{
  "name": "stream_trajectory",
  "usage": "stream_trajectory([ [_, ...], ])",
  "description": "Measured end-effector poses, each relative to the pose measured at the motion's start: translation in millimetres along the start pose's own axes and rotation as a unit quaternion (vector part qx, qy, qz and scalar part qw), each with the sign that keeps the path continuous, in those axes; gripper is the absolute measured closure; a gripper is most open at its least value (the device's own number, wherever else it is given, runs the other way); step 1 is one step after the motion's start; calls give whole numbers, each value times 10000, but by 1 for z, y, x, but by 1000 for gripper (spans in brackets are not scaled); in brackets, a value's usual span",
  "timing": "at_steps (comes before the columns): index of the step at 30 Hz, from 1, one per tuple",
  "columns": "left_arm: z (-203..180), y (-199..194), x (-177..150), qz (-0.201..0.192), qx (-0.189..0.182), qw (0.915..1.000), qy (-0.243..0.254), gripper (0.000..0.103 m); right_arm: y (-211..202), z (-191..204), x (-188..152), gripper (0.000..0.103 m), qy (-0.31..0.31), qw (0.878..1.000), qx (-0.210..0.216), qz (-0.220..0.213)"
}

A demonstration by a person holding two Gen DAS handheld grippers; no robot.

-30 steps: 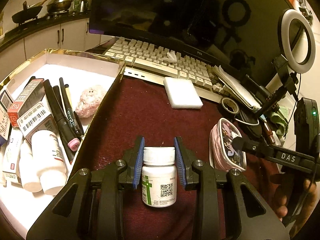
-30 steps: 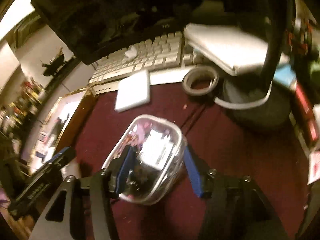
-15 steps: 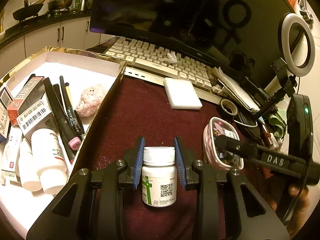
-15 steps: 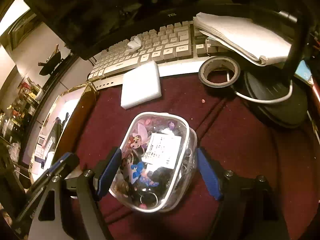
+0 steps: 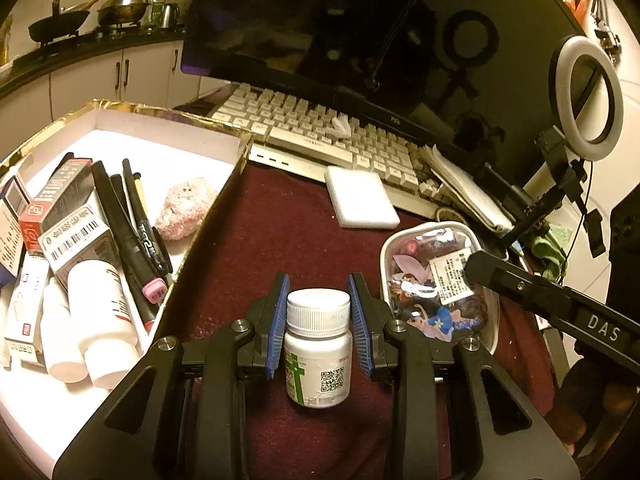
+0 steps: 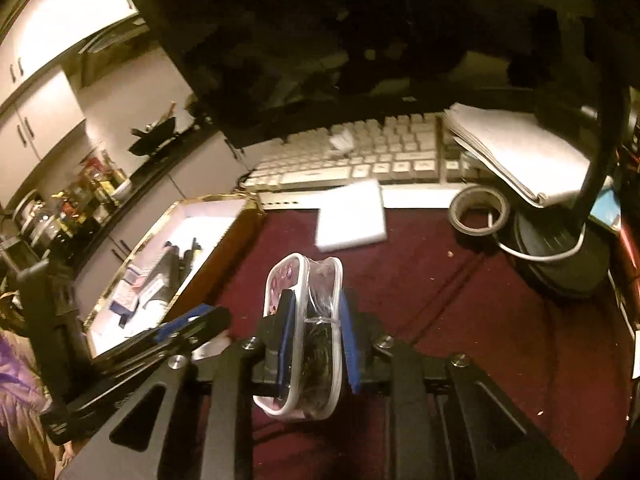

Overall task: Organize objects
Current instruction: 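Carry the pill bottle and clear plastic box into the tray with both tools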

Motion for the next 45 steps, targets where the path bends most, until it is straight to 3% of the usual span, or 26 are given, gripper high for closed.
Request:
stream_trajectory([
  [8,15,-24,5,-101,124,9992,-379,74,-12,13,11,82,-6,9996,217,-198],
  [13,30,-53,31,-377,108,9971,-658,74,-10,44,26,82,-160,9982,492,-289],
  [20,67,-80,58,-665,390,9929,-902,74,14,96,42,82,-295,9946,941,-329],
  [27,111,-93,81,-864,706,9871,-1150,74,44,133,56,82,88,9901,1367,-300],
  [36,151,-61,103,-530,1230,9865,-943,74,108,160,71,82,244,9897,1400,-156],
  [45,174,9,99,202,1421,9863,-806,74,160,154,45,82,-81,9946,1036,34],
])
Point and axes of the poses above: each gripper's, at about its wrist camera, not at the fingertips, and y roughly the way its jaws point, z to its left, x to its top, the point moved 10 cm from there along y, roughly the way its jaws point, and after that the axes turned 12 degrees about -z, right-handed, at the moved point
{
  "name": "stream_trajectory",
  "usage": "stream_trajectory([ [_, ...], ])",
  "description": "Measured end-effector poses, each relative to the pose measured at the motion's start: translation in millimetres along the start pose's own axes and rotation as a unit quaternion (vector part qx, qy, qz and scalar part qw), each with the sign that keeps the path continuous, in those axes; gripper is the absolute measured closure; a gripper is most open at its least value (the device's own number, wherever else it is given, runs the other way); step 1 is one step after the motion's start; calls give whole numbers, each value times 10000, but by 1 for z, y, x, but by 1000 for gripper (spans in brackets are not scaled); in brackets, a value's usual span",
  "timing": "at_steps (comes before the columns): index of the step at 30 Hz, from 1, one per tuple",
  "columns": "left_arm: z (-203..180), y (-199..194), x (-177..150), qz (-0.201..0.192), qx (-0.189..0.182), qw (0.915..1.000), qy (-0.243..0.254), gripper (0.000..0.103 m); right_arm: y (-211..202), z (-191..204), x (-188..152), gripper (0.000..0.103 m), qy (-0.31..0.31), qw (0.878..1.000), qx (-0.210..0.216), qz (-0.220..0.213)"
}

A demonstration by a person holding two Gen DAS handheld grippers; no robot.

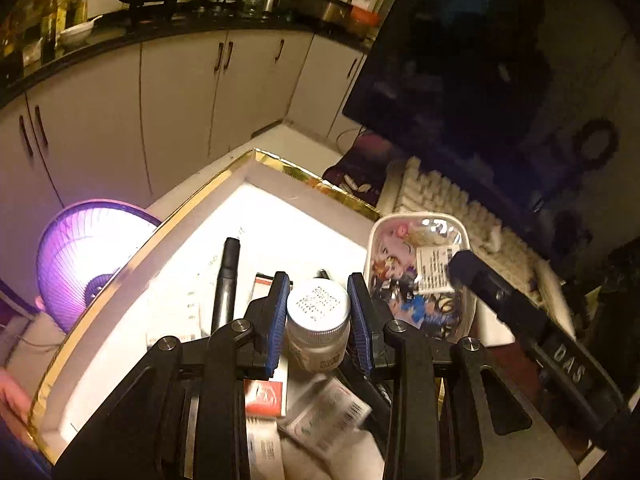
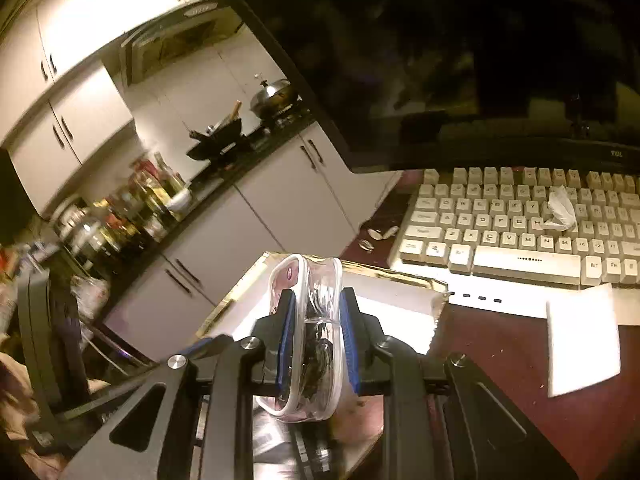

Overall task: Organize objects
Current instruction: 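Carry the pill bottle and clear plastic box into the tray with both tools, then open both tools in the tray and withdraw to the desk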

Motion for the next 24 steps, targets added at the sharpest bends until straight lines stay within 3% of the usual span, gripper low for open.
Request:
stream_trajectory([
  [12,-3,31,-5,175,298,9992,189,73,11,-17,-16,79,-163,9994,-300,68],
  [16,4,30,-4,126,306,9994,-128,73,12,-25,-18,76,-267,9976,-634,27],
  [18,13,26,-4,110,547,9981,-242,73,13,-26,-20,75,-354,9969,-701,51],
  [21,13,4,2,-269,694,9971,-143,62,12,-28,-21,73,-395,9957,-837,92],
  [24,10,-18,5,-626,840,9945,-30,60,9,-25,-18,67,-431,9960,-783,33],
])
Point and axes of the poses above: each gripper's, at about its wrist camera, not at the fingertips, and y roughly the way its jaws point, z to its left, x to its top, the point moved 10 cm from there along y, roughly the way its jaws point, and after that the axes turned 12 degrees about -z, right-handed, at the moved point
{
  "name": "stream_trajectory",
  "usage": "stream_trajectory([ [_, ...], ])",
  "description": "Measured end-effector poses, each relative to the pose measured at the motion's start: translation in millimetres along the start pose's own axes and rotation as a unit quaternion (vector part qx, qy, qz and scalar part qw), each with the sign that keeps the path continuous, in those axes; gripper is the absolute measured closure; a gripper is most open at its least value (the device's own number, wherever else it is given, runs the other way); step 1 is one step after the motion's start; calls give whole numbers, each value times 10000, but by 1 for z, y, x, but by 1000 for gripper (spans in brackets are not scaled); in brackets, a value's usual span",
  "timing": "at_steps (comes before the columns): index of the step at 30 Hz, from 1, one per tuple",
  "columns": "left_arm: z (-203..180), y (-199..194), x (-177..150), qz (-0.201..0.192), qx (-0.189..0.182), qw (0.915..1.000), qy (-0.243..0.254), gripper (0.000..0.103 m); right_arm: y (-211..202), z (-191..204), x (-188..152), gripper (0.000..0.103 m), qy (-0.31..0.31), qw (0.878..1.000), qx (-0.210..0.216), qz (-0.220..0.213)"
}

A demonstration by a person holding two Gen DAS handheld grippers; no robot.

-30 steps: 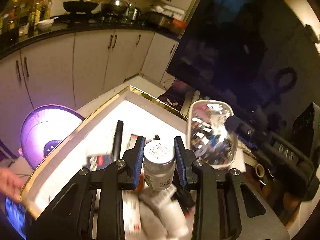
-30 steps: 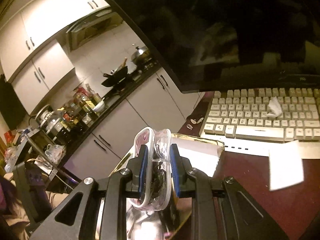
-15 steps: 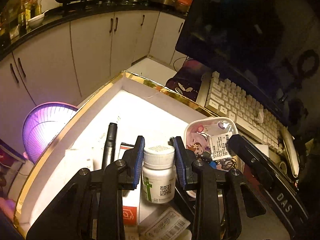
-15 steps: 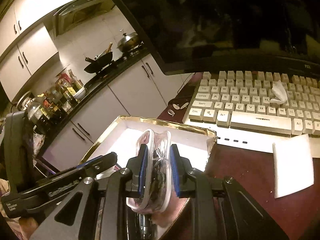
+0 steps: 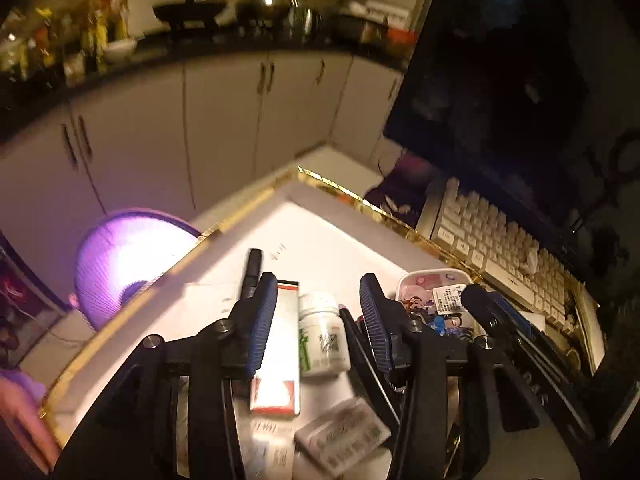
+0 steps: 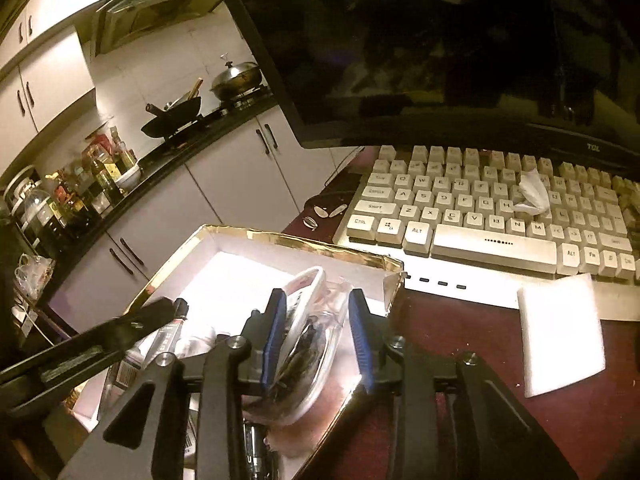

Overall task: Organize objects
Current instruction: 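Open both tools in the tray and withdraw to the desk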

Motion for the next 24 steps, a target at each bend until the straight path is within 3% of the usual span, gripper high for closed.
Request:
stream_trajectory([
  [4,4,-36,-3,-394,225,9990,33,51,-12,11,9,50,-231,9996,136,-81],
  [11,3,-88,-23,-457,-135,9987,-176,51,-67,28,24,50,-470,9979,449,-66],
  [13,-2,-99,-31,-413,-293,9982,-314,47,-94,26,13,50,-596,9971,477,47],
  [18,-37,-105,-53,28,-877,9954,-375,47,-140,-5,-46,50,-561,9940,682,639],
  [24,-99,-100,-81,325,-1281,9907,336,47,-167,-83,-83,50,-141,9962,50,863],
])
Point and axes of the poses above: each gripper's, at about its wrist camera, not at the fingertips, and y roughly the way its jaws point, z to its left, x to its top, the point moved 10 cm from there along y, roughly the way its jaws point, and after that the axes turned 12 degrees about -z, right-handed, at the moved point
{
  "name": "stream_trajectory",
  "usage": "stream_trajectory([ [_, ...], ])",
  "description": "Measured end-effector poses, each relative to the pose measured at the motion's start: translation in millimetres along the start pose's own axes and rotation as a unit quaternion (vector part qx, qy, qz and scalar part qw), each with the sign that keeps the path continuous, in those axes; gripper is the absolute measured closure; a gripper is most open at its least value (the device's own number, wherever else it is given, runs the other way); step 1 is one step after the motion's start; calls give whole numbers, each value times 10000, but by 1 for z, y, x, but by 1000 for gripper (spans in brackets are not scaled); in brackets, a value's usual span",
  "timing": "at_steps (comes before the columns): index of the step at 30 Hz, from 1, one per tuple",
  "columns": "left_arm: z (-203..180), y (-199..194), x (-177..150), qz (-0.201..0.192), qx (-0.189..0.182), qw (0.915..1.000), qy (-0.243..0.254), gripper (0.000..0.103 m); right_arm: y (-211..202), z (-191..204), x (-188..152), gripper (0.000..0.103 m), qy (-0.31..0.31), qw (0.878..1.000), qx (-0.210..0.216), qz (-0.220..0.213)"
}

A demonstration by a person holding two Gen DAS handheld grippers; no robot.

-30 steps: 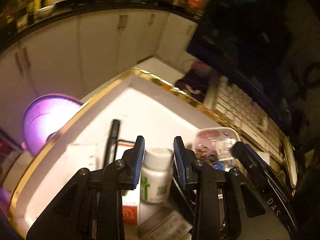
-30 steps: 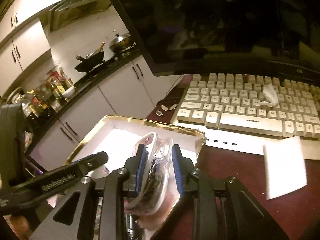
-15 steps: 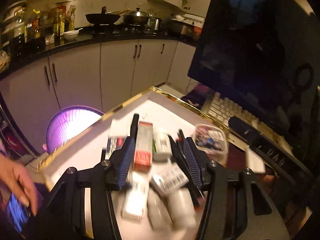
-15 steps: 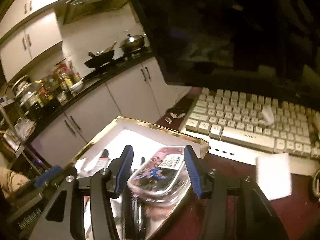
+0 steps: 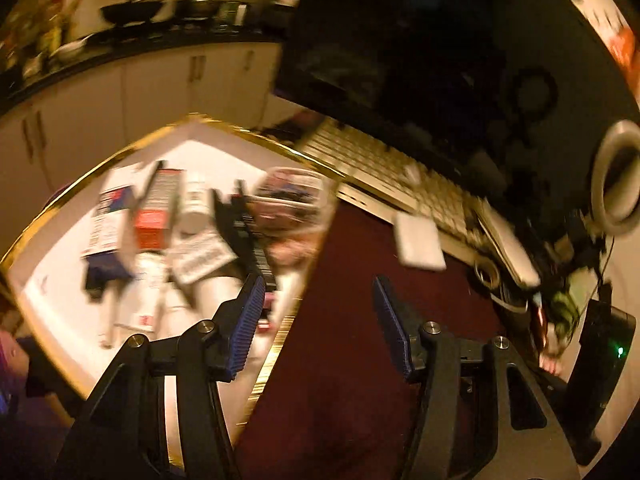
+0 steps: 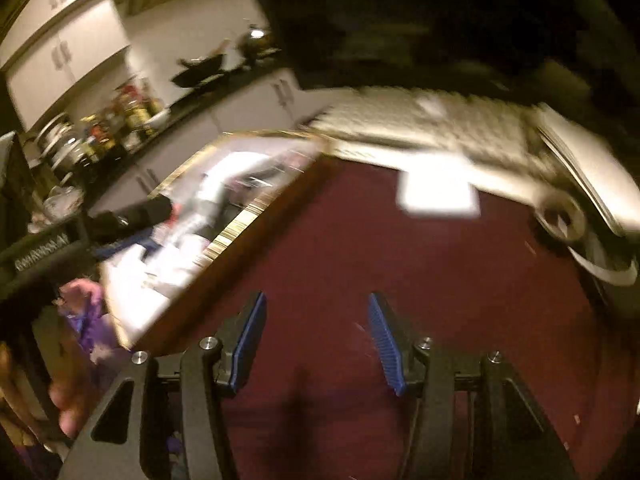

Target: Organize objects

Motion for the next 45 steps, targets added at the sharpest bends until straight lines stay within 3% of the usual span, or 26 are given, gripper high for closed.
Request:
stream_trajectory([
  [5,-32,31,-10,295,-572,9979,9,47,-15,-51,-11,50,392,9987,-312,-56],
  [7,-42,49,-10,505,-604,9969,-86,47,-18,-60,-12,50,386,9982,-442,-79],
  [10,-63,71,-3,460,-576,9972,135,47,-23,-66,-11,50,378,9978,-504,-191],
  [17,-116,144,-14,994,-642,9904,709,47,-19,-68,-20,50,270,9993,-220,-97],
  [24,-141,189,-16,1149,-279,9821,1469,47,-17,-67,-19,50,503,9986,109,-101],
  [31,-150,194,-28,777,328,9575,2758,44,-15,-66,-19,50,593,9978,288,-77],
  [36,-137,190,-20,723,-24,9775,1982,44,-12,-69,-20,50,578,9981,195,-42],
  [38,-136,189,-19,747,-7,9775,1974,44,-11,-68,-20,50,531,9985,163,-33],
  [42,-142,178,-12,386,-7,9792,1994,44,-10,-67,-20,50,351,9994,71,3],
  [45,-143,194,-20,574,119,9743,2177,43,-9,-69,-19,50,326,9995,16,25],
])
Point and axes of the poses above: each gripper's, at about its wrist camera, not at the fingertips, and y roughly the way its jaws point, z to its left, x to its top, the point moved 10 cm from there along y, roughly the way its jaws point, and after that the axes turned 12 degrees about -z, right-handed, at the moved point
